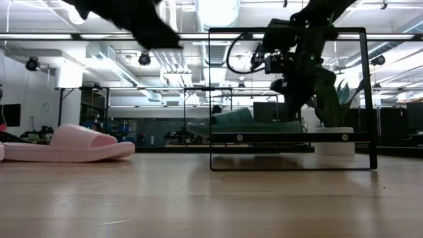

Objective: Pick and place slides into the shelf
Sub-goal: Put the blue slide on the shelf

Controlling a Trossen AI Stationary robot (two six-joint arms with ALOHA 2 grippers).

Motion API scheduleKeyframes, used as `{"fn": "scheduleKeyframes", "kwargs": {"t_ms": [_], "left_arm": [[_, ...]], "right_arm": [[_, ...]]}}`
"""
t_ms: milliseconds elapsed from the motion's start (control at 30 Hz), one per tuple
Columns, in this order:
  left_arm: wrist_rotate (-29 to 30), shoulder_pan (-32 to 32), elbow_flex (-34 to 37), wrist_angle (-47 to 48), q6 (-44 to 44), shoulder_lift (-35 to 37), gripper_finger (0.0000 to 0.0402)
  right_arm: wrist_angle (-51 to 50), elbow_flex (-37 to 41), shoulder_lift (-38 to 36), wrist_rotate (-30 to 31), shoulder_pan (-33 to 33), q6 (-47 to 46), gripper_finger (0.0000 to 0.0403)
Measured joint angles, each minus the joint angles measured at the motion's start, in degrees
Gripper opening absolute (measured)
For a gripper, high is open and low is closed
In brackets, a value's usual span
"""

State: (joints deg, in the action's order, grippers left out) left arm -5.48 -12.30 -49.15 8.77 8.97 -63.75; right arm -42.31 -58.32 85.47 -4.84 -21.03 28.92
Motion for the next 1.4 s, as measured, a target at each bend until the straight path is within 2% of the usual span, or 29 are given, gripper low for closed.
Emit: {"fn": "scheduleKeyframes", "kwargs": {"t_ms": [67, 333, 567, 1033, 1167, 1400], "left_arm": [[-0.98, 0.72, 0.59, 2.82, -2.24, -2.51, 0.0283], [-1.89, 2.65, 0.06, 2.80, -2.39, -15.79, 0.0283], [-1.72, 2.65, -2.26, 2.19, -1.09, -23.11, 0.0283], [-1.68, 2.65, -3.09, -0.82, -0.50, -25.96, 0.0281], [-1.36, 2.63, -3.07, -0.84, 0.75, -25.96, 0.0253], [-1.35, 2.63, -3.01, -0.79, 2.16, -25.96, 0.0141]], "right_arm": [[0.02, -1.02, 0.00, 0.00, 0.01, 0.00, 0.0009], [1.28, -5.63, 0.00, -0.02, -0.01, 0.01, 0.0009], [1.05, -7.44, -0.11, 0.00, -0.01, 0.05, 0.0009], [0.98, -7.74, -2.42, 0.44, -0.01, 0.21, 0.0009], [0.96, -7.74, -3.34, 0.51, -0.05, 0.26, 0.0009], [0.80, -7.72, -5.14, 0.61, -0.16, 1.62, 0.0009]]}}
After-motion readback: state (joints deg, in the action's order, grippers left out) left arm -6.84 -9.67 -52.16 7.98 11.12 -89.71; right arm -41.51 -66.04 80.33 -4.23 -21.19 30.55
